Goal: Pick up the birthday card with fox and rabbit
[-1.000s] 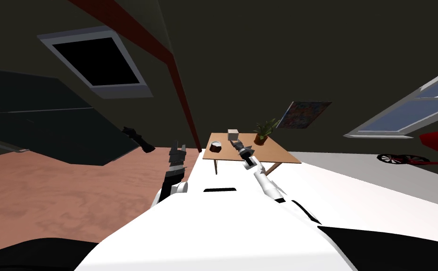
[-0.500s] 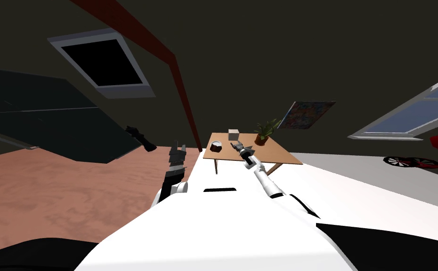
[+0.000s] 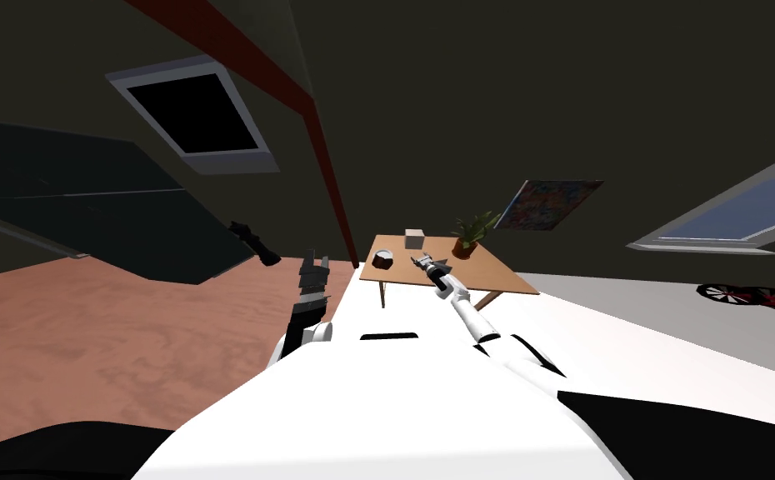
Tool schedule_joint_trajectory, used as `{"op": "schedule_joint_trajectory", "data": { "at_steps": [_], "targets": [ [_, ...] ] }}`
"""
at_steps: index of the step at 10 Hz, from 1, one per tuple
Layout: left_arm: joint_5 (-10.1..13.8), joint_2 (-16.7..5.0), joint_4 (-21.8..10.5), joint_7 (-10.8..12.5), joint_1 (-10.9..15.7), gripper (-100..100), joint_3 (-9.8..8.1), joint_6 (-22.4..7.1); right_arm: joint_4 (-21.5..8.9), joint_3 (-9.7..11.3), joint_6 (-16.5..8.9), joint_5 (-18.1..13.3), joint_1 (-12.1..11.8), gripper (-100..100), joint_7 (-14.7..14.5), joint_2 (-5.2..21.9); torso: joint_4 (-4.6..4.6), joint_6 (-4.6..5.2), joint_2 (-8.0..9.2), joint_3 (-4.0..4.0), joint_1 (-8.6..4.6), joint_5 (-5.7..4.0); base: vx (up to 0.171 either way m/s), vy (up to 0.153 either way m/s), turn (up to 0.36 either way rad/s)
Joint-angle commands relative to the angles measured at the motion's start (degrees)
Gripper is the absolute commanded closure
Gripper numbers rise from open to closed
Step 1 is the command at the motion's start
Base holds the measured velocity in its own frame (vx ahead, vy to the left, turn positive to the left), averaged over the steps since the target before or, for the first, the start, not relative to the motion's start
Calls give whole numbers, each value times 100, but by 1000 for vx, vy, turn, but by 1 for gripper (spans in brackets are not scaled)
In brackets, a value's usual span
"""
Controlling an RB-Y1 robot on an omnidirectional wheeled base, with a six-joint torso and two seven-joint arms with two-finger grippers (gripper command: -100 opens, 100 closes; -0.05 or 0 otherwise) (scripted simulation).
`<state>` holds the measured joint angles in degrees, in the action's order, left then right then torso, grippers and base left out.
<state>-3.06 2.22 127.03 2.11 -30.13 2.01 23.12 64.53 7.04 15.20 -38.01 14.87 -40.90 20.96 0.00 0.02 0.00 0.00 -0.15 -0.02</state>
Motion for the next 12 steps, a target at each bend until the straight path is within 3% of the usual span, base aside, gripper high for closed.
{"op": "schedule_joint_trajectory", "data": {
  "at_steps": [1,4,6,7,12],
  "targets": [
    [0,0,0,0,0,0,0,0,-263,27,-86,-123,97,-100,-32,56,0,0,0,0,0,0,-5,-33,39],
    [0,0,0,0,0,0,0,0,-729,80,-297,-604,343,-100,-202,242,-1,1,-2,-1,-2,-1,-3,-41,56],
    [0,0,0,0,0,0,0,0,-901,80,-297,-604,343,-100,-202,242,-1,2,0,0,-2,-1,-6,-26,15],
    [0,0,0,0,0,0,0,0,-1172,105,-397,-832,450,-100,-276,337,-1,2,0,0,5,0,-8,-30,59],
    [0,0,0,0,0,0,0,0,-1763,157,-583,-1256,626,-100,-401,527,0,1,1,0,-4,-1,-8,-41,51]
  ]
}}
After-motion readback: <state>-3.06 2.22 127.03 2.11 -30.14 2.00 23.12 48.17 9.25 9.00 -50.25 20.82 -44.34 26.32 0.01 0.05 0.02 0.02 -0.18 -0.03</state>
